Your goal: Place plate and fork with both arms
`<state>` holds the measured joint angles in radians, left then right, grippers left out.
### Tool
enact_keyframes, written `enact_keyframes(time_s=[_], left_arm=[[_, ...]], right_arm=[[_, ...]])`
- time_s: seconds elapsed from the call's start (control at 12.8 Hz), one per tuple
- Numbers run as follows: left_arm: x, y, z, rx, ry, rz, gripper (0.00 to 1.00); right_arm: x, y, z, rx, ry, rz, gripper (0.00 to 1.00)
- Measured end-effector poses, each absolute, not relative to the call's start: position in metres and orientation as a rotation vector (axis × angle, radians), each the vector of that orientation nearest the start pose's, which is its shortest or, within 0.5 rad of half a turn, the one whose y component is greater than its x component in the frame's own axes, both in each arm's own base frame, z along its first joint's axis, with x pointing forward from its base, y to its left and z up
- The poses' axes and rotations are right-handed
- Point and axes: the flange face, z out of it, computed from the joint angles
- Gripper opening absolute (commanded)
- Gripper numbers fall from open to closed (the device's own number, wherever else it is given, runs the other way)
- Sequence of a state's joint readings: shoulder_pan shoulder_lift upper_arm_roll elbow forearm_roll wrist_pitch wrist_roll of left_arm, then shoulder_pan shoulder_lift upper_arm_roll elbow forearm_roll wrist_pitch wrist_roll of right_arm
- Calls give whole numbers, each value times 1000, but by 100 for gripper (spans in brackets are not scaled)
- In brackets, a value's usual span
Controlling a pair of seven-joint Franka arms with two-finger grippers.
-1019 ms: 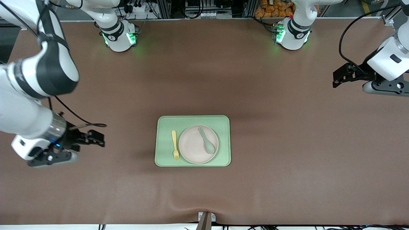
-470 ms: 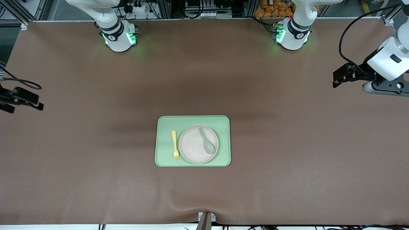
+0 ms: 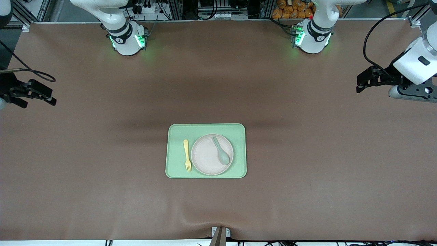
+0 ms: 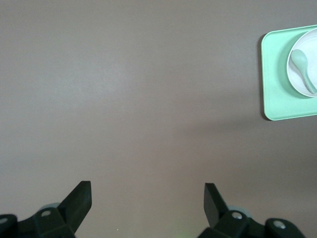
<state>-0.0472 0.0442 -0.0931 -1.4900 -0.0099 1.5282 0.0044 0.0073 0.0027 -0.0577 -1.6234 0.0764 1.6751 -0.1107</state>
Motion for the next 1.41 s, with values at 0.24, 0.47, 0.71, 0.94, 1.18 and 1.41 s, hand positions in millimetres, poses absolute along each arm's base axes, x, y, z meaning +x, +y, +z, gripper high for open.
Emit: enact_keyframes(time_s=[0.24,0.47,0.71,0.94,1.18,1.41], left_arm=[[559,-79,634,-3147,229,11,100],[559,-79,634,-3147,229,10,100],[559,-79,634,-3147,229,10,100],[559,-79,634,-3147,229,10,100],[559,-77,634,-3147,223,10,100],[559,-75,634,-3147,218,10,100]], right_arm=[[563,-20,611,-3103,-101,-98,100],[568,-22,631,-3134,-108,-164,100],[569,-23,637,-3141,-109,-185,100],[569,-24,638,-3146,-129,-186,100],[569,-29,645,-3148,-161,-210,100],[569,-31,651,-3149,-206,-228,100]])
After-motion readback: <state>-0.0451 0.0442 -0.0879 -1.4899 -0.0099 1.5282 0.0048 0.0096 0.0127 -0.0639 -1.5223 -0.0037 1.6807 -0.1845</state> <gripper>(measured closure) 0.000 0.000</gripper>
